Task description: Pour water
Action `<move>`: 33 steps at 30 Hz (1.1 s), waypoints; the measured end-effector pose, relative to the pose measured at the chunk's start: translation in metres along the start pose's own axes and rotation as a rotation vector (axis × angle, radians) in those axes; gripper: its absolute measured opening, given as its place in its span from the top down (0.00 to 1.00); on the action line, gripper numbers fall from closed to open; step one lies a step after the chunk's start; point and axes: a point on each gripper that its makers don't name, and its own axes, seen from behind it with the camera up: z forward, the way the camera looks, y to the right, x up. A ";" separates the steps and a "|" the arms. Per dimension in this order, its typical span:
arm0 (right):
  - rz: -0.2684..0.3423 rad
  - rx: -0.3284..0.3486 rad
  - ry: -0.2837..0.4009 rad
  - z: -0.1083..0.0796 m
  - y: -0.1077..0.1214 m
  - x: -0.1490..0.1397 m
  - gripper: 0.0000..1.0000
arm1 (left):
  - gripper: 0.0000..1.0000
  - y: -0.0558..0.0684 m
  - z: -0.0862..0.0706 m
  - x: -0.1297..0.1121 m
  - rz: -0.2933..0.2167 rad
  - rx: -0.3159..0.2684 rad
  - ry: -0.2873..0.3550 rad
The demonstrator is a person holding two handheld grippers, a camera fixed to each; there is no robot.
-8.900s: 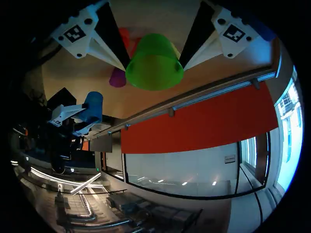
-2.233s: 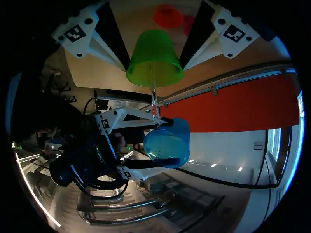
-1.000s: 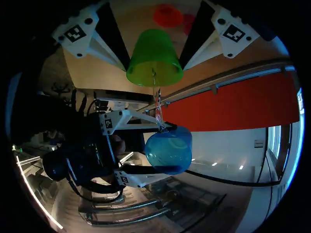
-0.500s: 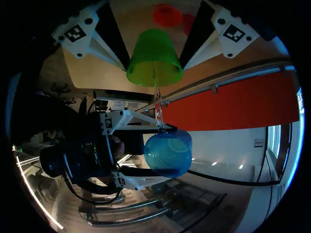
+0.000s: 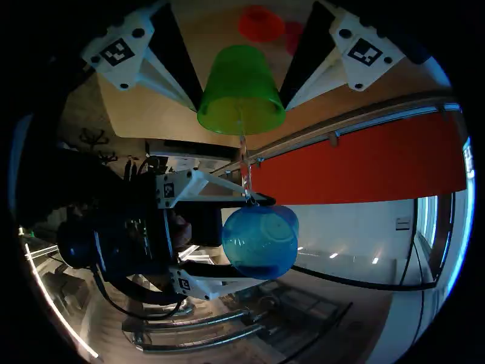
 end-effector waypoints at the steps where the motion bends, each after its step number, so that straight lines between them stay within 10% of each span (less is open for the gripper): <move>1: -0.009 -0.001 -0.001 0.000 0.000 0.000 0.09 | 0.14 0.000 0.000 0.000 0.000 0.000 0.000; 33: -0.106 -0.020 0.000 -0.001 0.001 0.006 0.09 | 0.14 -0.002 0.001 0.001 -0.001 0.002 0.001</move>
